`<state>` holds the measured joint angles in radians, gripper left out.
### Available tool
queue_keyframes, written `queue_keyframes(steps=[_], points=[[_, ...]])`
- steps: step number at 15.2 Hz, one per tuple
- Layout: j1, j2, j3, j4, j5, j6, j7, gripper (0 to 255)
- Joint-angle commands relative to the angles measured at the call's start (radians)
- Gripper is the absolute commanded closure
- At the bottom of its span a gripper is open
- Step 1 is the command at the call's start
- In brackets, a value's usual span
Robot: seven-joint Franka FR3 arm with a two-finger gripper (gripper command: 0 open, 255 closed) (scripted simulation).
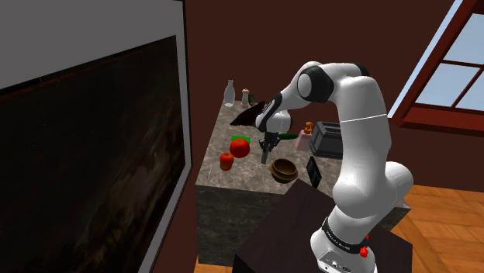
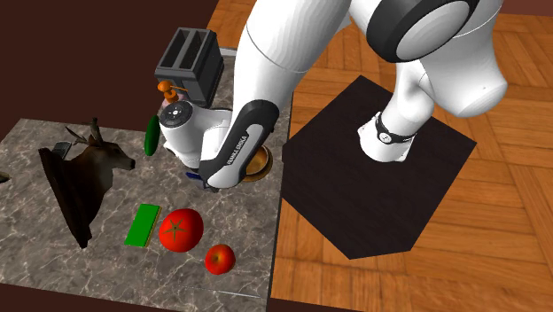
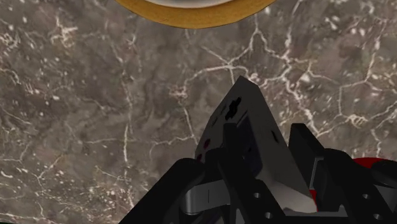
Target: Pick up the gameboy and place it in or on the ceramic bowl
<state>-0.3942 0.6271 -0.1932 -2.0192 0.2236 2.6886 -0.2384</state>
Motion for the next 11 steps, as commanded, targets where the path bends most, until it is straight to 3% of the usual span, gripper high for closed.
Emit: queue_keyframes(steps=[1,11], points=[[0.0,0.0,0.0,0.0,0.0,0.0,0.0,255],[0.009,-0.035,-0.011,-0.01,-0.01,-0.026,0.007,255]])
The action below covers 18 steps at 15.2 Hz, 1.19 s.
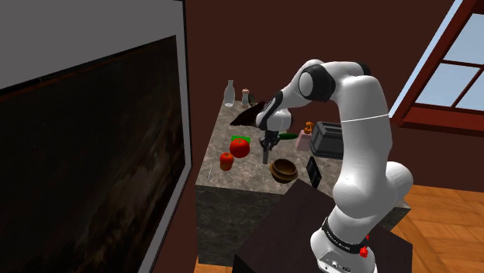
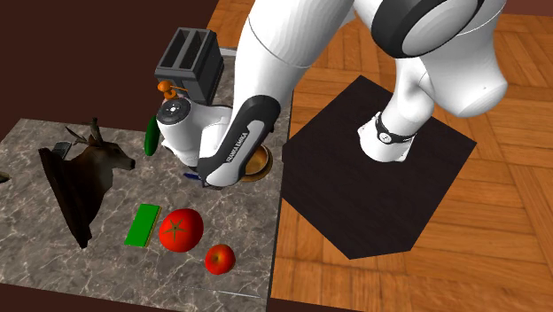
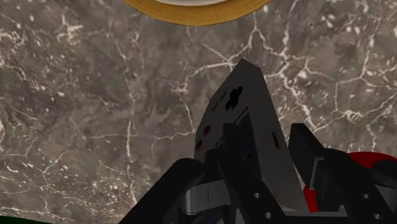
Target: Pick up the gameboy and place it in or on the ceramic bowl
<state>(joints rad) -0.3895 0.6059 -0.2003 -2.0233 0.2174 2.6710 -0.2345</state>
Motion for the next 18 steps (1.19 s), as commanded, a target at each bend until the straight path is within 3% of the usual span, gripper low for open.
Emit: queue_keyframes(steps=[1,18], points=[[0.007,-0.026,-0.008,-0.009,-0.007,-0.017,0.005,255],[0.048,-0.21,-0.062,-0.025,-0.075,-0.183,0.05,255]])
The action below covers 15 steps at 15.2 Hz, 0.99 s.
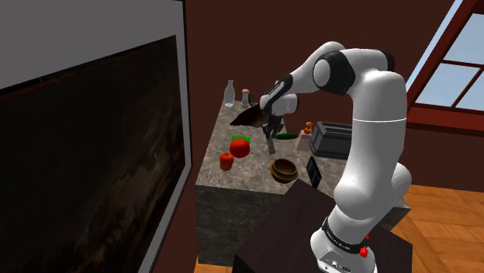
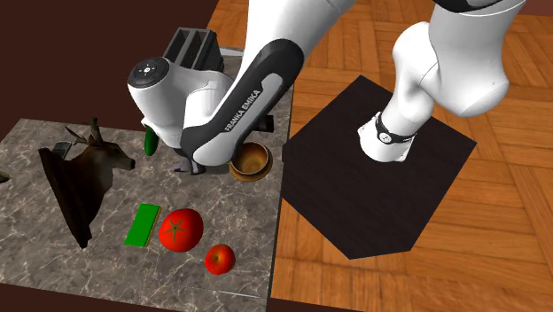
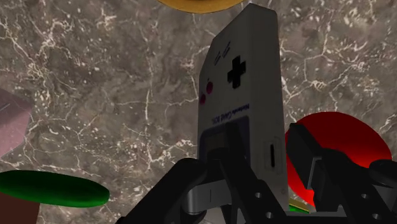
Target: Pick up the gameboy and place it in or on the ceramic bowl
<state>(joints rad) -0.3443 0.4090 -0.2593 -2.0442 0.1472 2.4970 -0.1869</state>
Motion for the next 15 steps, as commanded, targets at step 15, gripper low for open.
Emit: queue_keyframes(steps=[15], points=[[0.028,-0.23,-0.044,-0.119,-0.086,-0.103,0.037,255]])
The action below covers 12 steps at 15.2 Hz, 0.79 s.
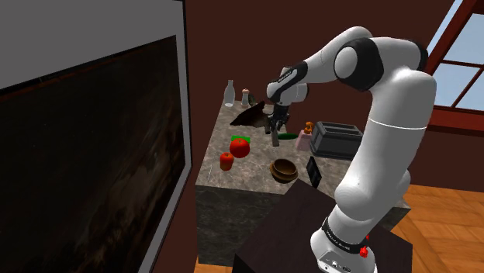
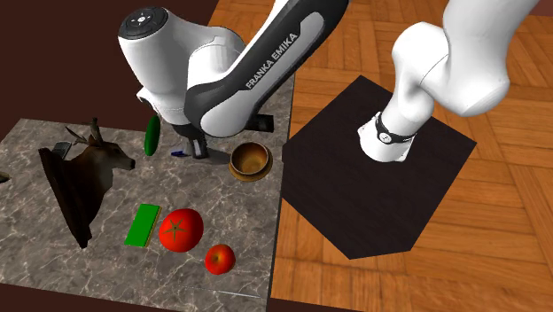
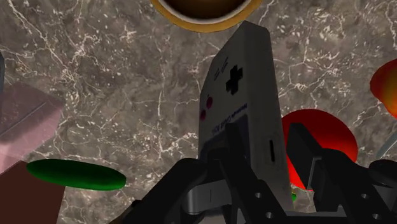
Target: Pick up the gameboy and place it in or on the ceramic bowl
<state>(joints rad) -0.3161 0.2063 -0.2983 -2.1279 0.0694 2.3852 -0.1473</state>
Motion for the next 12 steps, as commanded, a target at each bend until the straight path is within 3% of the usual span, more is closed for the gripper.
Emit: queue_keyframes(steps=[1,6,11,12], points=[[0.001,-0.066,-0.011,-0.079,-0.023,0.016,0.001,255],[-0.008,-0.265,-0.035,-0.282,-0.112,0.031,0.028,255],[-0.055,-0.487,-0.042,-0.469,-0.214,0.004,0.056,255],[-0.056,-0.476,-0.043,-0.475,-0.212,0.02,0.054,255]])
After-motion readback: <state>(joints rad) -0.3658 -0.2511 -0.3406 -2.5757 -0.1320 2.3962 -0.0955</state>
